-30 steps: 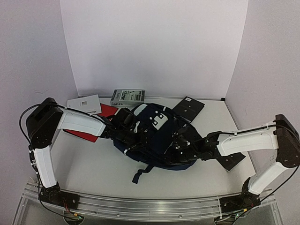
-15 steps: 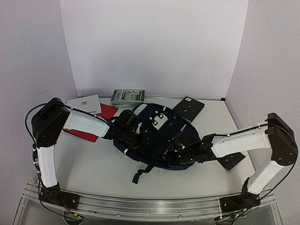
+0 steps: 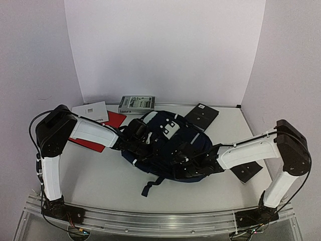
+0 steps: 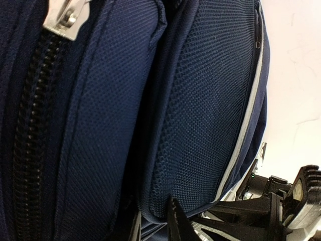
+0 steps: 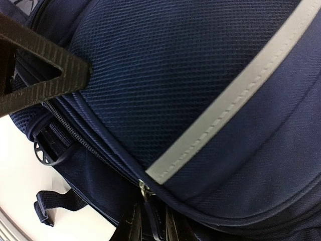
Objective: Pack the student bag
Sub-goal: Zip the student bag at the center of the board.
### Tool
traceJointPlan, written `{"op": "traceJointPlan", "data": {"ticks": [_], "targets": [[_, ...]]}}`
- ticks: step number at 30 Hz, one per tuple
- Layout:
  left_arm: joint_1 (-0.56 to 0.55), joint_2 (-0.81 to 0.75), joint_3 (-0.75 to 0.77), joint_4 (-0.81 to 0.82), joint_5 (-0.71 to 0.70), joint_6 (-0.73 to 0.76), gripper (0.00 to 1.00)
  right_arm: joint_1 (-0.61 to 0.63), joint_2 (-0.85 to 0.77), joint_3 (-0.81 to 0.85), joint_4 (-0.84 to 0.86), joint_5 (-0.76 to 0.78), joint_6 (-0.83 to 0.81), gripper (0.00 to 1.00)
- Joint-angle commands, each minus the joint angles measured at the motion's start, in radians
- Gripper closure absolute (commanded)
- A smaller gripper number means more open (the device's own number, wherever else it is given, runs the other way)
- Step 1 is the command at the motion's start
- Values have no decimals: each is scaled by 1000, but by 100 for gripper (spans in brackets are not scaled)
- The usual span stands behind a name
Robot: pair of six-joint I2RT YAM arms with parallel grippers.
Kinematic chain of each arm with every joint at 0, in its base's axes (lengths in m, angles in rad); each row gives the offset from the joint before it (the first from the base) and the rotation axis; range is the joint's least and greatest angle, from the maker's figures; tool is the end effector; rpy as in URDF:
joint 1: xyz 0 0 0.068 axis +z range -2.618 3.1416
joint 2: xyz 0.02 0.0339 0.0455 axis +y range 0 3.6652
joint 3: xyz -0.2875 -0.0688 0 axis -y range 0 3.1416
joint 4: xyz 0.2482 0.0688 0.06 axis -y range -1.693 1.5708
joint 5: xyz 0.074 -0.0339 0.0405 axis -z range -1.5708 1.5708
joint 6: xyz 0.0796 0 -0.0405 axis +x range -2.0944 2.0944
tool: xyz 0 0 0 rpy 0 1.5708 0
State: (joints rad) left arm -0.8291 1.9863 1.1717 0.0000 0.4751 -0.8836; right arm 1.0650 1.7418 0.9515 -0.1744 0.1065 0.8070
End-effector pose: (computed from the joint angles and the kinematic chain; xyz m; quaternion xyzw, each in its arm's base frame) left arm 0.2767 -0.3559 0.1318 0.0622 0.9053 -0.4143 0.0699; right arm 0.1883 0.3226 0.1368 -0.1069 0.9472 0.2098 0.2176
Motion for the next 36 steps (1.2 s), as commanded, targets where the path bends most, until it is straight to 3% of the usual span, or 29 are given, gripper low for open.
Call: {"op": "traceJointPlan", "data": {"ticks": [1,3,7,18,25,30,36], "targets": [[1,15,16,29,-21,0,89,12,56,63,-75,110,9,92],[1,10,10,30,-32,1,93,17,78,85,-129,156,27,99],[3,0,-1,28,-64,10,99,23,71,109,-209,233,71,100],[42,-59,-53,-36,-179,89,100,2,-67,43,-306,227,127,100],[51,-97,-94,-59,-228,208,100,-106,-126,3,-310,189,73,100],[51,-136,-142,-41,-228,346,100,-194,-173,-13,-239,161,-60,100],[41,-203,-111,-131,-221,545,98,-272,-192,-26,-31,-50,-240,100]]}}
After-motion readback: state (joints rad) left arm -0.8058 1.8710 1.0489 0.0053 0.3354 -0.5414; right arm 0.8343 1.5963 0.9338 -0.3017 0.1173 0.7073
